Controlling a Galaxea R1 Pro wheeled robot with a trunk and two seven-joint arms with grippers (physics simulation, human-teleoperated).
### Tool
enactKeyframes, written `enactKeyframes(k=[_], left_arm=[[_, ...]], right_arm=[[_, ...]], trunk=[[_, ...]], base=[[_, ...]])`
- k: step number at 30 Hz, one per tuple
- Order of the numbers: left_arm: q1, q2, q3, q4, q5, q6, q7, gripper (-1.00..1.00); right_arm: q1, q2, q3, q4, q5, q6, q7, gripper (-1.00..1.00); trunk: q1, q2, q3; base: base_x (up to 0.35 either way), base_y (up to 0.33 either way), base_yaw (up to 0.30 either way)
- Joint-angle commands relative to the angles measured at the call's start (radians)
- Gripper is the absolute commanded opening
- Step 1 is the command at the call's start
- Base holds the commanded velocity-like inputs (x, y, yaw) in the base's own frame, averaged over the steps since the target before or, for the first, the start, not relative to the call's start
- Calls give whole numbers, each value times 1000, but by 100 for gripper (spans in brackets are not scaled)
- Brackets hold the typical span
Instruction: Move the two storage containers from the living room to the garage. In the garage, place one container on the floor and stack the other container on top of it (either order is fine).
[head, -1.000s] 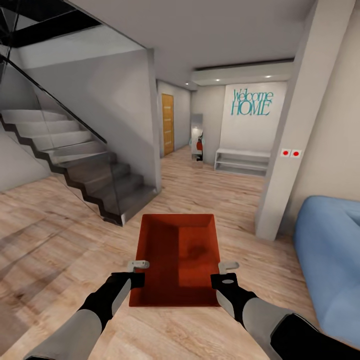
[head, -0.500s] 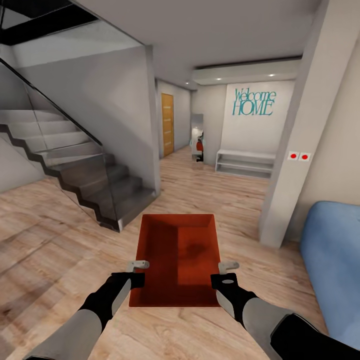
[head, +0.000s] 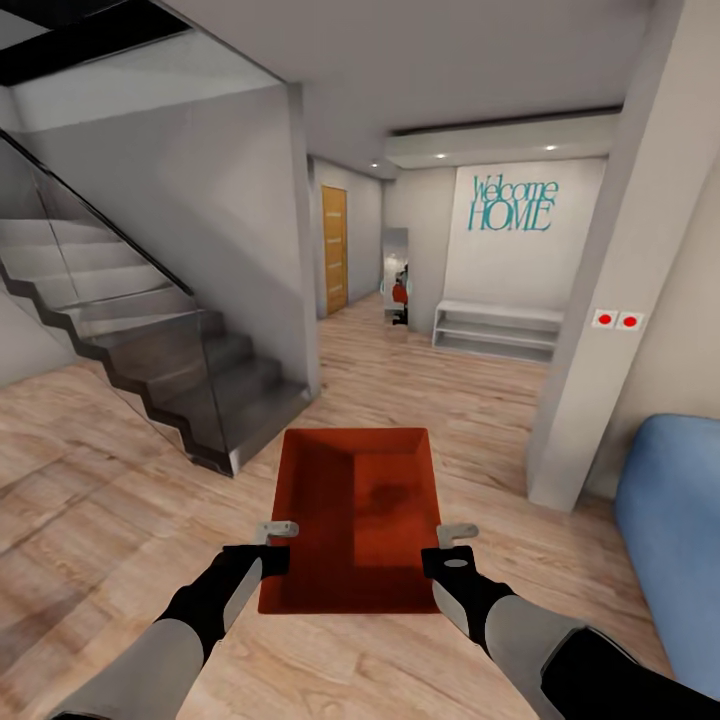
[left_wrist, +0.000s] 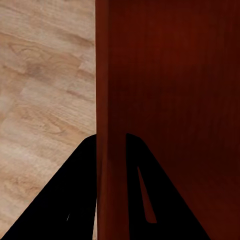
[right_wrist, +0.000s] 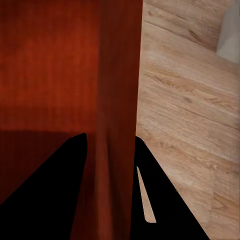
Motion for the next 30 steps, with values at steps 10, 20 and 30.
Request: enactKeyframes(k=[10, 20, 30], left_arm=[[-1, -9, 5, -10, -29, -32, 13, -100], [-1, -9, 5, -10, -29, -32, 13, -100], [-1, -10, 5, -10, -29, -32, 13, -100]], right_arm=[[0, 0, 7, 4, -25, -2, -80, -100], [0, 1, 7, 4, -25, -2, -87, -100], [0, 1, 7, 4, -25, -2, -87, -100]], trunk=[[1, -1, -2], [1, -1, -2], [1, -1, -2]], base=[[322, 0, -108], [322, 0, -177], [322, 0, -3]])
